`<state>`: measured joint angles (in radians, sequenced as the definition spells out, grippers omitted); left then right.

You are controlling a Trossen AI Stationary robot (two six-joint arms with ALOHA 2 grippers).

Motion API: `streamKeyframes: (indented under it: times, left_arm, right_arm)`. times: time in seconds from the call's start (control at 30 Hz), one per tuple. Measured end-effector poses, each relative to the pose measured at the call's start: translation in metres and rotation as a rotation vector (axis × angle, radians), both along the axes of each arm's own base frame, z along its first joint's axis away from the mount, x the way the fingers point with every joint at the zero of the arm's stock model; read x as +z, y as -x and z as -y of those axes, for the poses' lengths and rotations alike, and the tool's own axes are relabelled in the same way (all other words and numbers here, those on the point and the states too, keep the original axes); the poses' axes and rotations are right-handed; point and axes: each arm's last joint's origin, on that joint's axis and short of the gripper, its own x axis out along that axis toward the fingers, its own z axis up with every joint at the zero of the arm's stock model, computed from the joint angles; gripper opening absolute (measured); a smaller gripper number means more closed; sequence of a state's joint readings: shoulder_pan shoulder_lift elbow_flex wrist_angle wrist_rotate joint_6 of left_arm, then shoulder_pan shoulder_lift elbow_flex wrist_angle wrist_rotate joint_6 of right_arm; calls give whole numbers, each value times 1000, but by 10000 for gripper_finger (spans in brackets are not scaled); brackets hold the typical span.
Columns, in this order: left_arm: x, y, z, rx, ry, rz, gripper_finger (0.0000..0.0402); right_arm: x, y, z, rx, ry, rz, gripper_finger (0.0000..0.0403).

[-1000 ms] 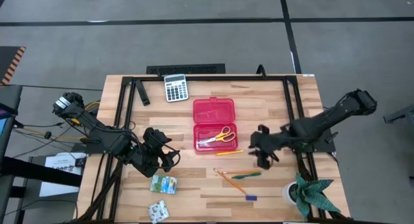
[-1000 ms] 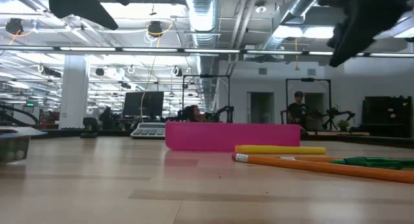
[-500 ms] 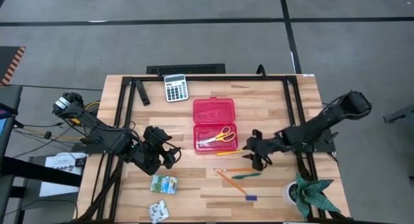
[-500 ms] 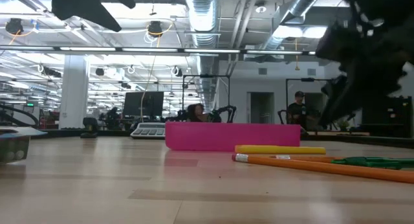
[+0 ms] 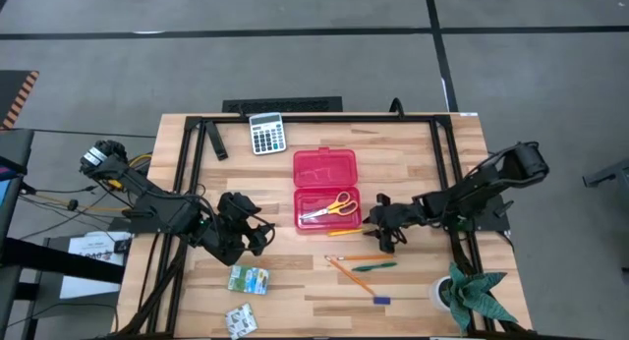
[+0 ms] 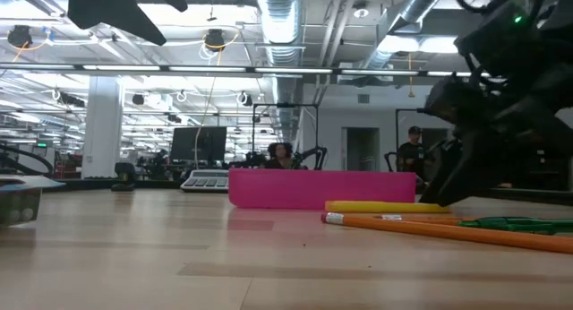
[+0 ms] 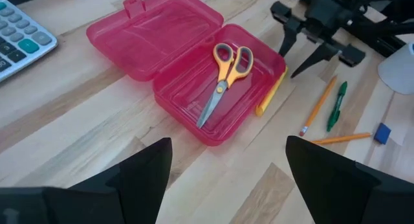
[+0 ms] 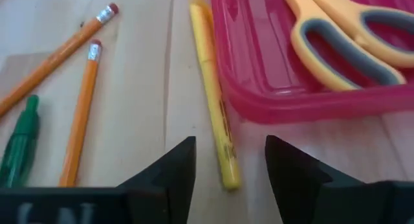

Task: Pack school essentials
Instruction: Put the yellow ballpoint pen into the red supply box

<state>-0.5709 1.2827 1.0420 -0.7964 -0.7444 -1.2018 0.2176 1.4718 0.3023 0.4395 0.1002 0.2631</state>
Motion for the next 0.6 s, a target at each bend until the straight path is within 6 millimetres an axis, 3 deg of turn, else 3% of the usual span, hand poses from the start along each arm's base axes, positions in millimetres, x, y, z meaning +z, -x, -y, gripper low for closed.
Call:
streamKeyframes:
  times: [0.2, 0.5, 0.6]
  left_arm:
    - [0, 0, 0, 14, 23, 6, 297]
    - [-1, 0, 0, 15, 53, 0, 297]
    - [-1, 0, 0, 15, 53, 0, 297]
  right_arm:
    - [-20, -4, -7, 13, 19, -41, 175]
    - [-26, -3, -17, 6, 31, -34, 35]
    - [-23, -3, -18, -1, -3, -31, 14]
